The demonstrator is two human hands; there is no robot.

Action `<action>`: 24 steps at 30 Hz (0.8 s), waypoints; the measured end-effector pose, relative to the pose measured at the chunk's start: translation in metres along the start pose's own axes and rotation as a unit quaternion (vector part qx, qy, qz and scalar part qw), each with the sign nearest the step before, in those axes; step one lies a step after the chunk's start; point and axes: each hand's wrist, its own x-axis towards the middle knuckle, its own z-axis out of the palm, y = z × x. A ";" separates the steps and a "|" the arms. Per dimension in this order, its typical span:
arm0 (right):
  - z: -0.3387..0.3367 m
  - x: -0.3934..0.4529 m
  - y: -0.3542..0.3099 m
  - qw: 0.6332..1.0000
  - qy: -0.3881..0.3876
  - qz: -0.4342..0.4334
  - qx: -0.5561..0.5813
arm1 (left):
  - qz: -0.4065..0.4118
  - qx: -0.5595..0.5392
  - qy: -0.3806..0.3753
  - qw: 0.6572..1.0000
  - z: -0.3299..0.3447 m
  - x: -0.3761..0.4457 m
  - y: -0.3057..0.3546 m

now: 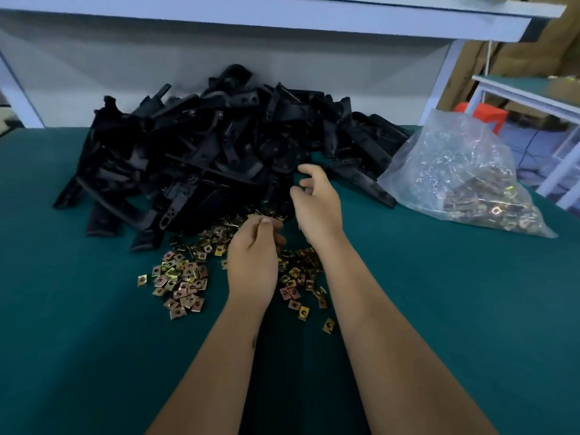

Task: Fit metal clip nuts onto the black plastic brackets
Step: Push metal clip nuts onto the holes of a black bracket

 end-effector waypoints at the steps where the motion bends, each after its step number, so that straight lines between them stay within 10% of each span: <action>1: 0.001 0.004 -0.002 1.000 -0.008 0.001 0.023 | 0.001 0.005 -0.002 1.000 0.001 0.000 0.000; 8: 0.012 0.025 -0.013 0.986 -0.055 0.082 0.133 | -0.006 0.027 -0.013 1.000 0.001 0.001 -0.001; 15: 0.008 0.017 -0.008 0.967 0.205 0.026 0.146 | -0.004 0.036 -0.020 0.999 -0.001 0.003 -0.001; 24: -0.014 -0.030 -0.001 0.982 0.162 -0.092 0.036 | 0.022 -0.008 -0.021 1.000 -0.005 -0.001 0.003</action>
